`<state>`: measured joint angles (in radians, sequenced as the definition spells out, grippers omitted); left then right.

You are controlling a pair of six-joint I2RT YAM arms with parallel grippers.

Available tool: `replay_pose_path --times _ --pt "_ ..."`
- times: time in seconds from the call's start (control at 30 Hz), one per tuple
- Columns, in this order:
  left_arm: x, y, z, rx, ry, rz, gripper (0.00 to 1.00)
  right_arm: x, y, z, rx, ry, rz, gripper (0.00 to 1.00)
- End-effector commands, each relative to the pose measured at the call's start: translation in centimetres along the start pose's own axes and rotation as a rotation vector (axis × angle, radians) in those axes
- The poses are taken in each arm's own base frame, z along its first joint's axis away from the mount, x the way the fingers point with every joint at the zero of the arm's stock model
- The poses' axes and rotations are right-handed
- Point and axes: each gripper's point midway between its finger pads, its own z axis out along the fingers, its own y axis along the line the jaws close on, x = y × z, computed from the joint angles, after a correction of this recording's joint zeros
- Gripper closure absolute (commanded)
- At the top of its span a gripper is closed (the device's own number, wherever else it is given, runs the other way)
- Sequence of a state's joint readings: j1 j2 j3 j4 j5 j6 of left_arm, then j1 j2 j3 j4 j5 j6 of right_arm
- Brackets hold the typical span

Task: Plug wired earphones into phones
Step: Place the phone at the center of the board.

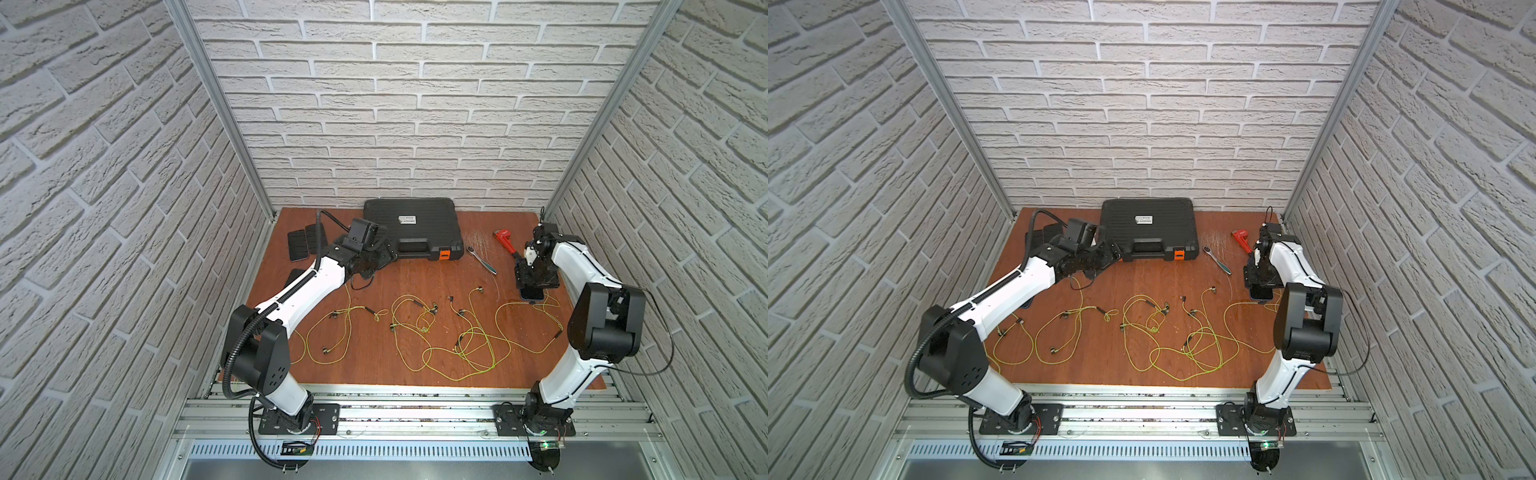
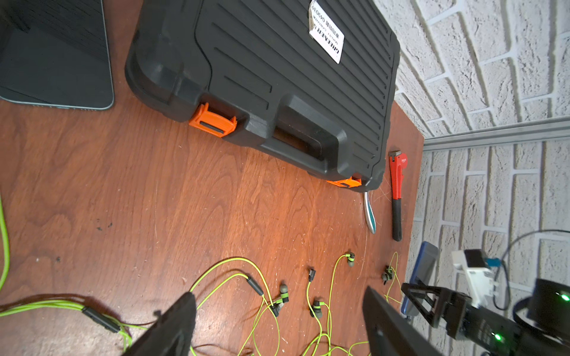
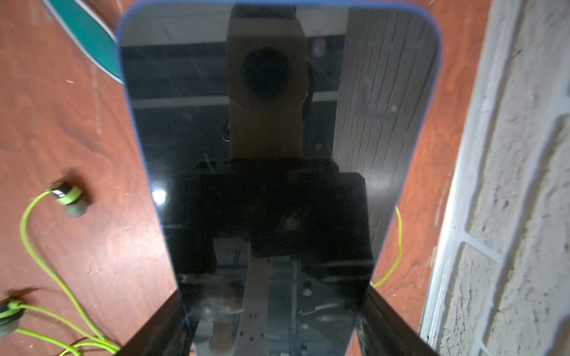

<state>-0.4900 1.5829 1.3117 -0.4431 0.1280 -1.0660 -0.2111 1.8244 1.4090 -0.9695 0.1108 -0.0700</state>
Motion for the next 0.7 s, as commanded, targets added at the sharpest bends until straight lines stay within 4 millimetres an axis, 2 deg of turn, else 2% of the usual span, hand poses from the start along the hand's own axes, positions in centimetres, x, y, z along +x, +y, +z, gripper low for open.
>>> replay_pose_path --times 0.0,0.2,0.3,0.37,0.47,0.67 --pt "-0.8 -0.4 -0.7 0.019 -0.022 0.019 0.15 0.5 1.3 0.7 -0.047 0.052 -0.051 0.64" --pt "-1.0 1.0 -1.4 0.004 -0.035 0.004 0.16 -0.7 1.8 2.5 -0.071 0.079 -0.024 0.64" --pt "-1.2 1.6 -1.7 -0.001 -0.04 0.004 0.16 -1.0 2.0 4.0 -0.075 0.129 -0.004 0.6" --pt "-1.3 2.2 -2.0 -0.008 -0.043 -0.003 0.16 -1.1 2.0 4.8 -0.071 0.154 0.009 0.54" --pt "-1.5 3.1 -2.5 -0.023 -0.05 -0.006 0.16 -1.2 2.2 5.5 -0.077 0.166 0.016 0.39" --pt "-1.6 4.0 -2.7 -0.043 -0.052 0.018 0.16 -1.1 2.6 5.8 -0.1 0.172 0.007 0.21"
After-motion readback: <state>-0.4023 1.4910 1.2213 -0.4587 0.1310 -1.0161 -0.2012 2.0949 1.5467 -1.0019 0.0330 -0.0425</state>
